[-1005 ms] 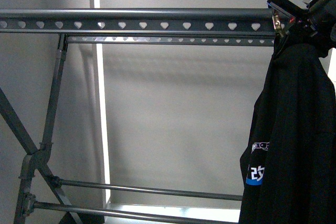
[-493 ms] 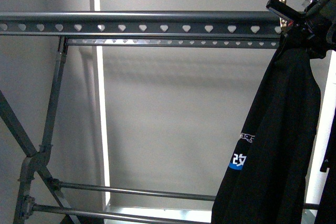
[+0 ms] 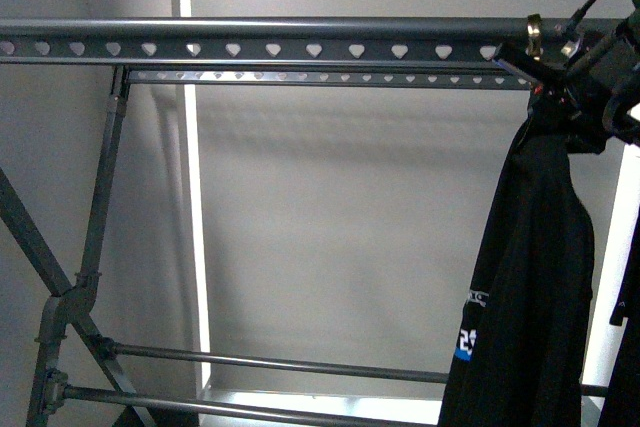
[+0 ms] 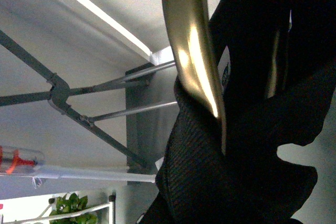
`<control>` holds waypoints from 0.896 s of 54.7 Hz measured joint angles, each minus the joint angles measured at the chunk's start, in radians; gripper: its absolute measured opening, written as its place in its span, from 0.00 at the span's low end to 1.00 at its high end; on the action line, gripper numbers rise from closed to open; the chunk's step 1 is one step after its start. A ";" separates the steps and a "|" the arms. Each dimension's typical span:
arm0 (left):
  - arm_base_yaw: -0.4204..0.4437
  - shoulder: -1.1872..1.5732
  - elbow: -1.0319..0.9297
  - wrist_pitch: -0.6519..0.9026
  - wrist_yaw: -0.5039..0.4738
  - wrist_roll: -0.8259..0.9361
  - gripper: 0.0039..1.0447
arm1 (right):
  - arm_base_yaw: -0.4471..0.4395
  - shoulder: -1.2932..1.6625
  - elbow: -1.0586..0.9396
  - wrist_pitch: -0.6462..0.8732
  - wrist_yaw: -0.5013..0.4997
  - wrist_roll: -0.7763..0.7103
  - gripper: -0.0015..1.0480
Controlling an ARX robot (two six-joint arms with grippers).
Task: Hang clothes on hanger
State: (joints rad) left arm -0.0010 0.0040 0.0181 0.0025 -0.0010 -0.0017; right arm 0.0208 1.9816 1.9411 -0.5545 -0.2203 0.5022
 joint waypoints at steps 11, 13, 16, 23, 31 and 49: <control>0.000 0.000 0.000 0.000 0.000 0.000 0.03 | -0.005 -0.048 -0.153 0.093 -0.016 -0.010 0.03; 0.000 0.000 0.000 0.000 0.000 0.000 0.03 | -0.006 -0.052 -0.164 0.101 -0.019 -0.010 0.03; 0.000 0.000 0.000 0.000 0.000 0.000 0.03 | -0.010 -0.059 -0.185 0.121 -0.021 -0.017 0.03; 0.000 0.000 0.000 0.000 0.000 0.000 0.03 | -0.011 -0.118 -0.299 0.225 0.026 -0.050 0.29; 0.000 0.000 0.000 0.000 0.000 0.000 0.03 | -0.010 -0.274 -0.463 0.336 0.066 -0.133 0.51; 0.000 0.000 0.000 0.000 0.000 0.000 0.03 | 0.035 -1.237 -1.216 0.611 0.269 -0.545 0.92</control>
State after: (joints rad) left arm -0.0010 0.0040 0.0181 0.0025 -0.0006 -0.0021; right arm 0.0559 0.7444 0.7254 0.0566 0.0486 -0.0425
